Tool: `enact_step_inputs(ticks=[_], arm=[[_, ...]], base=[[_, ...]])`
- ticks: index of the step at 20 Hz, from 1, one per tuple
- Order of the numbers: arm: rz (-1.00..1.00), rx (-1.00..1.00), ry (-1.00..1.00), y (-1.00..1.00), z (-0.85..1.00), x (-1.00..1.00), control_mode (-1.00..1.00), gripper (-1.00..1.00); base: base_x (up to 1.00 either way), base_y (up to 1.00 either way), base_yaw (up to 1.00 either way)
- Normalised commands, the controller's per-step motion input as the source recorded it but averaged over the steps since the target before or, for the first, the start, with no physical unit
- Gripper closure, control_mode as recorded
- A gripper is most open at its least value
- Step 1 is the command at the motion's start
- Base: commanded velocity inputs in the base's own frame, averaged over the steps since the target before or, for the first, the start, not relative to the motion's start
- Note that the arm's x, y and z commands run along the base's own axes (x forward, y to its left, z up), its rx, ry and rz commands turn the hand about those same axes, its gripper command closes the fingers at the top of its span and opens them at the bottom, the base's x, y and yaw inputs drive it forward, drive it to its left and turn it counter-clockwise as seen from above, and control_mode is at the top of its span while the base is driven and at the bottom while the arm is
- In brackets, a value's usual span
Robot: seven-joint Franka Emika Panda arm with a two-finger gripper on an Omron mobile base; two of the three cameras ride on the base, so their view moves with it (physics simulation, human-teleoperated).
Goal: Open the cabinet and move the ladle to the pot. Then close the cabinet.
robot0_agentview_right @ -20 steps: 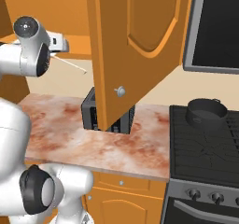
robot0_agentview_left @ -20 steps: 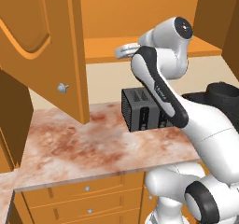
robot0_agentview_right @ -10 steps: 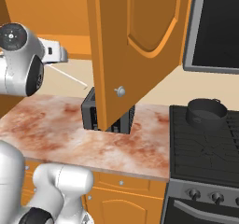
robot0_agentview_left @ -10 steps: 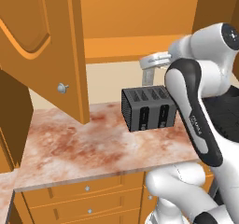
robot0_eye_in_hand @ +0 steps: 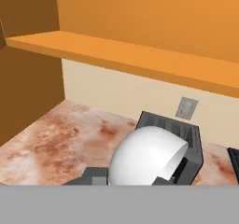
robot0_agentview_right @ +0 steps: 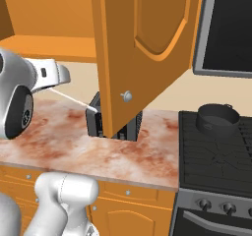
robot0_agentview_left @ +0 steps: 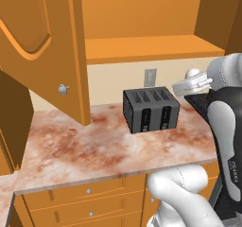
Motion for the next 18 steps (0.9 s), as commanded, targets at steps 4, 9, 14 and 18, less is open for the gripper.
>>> enact_step_inputs(ticks=[4,9,14,18], arm=[[0.0,-0.17,0.0,0.0,0.0,-0.79,-1.0,1.0],[0.0,-0.17,0.08,0.0,0.0,-0.5,-1.0,1.0],[0.01,-0.13,0.16,0.0,-0.02,-0.09,-1.0,1.0],[0.05,-0.09,0.15,0.0,0.0,0.0,-1.0,1.0]], base=[[0.0,0.0,0.0],[0.0,0.0,0.0],[0.0,0.0,0.0],[0.0,0.0,0.0]])
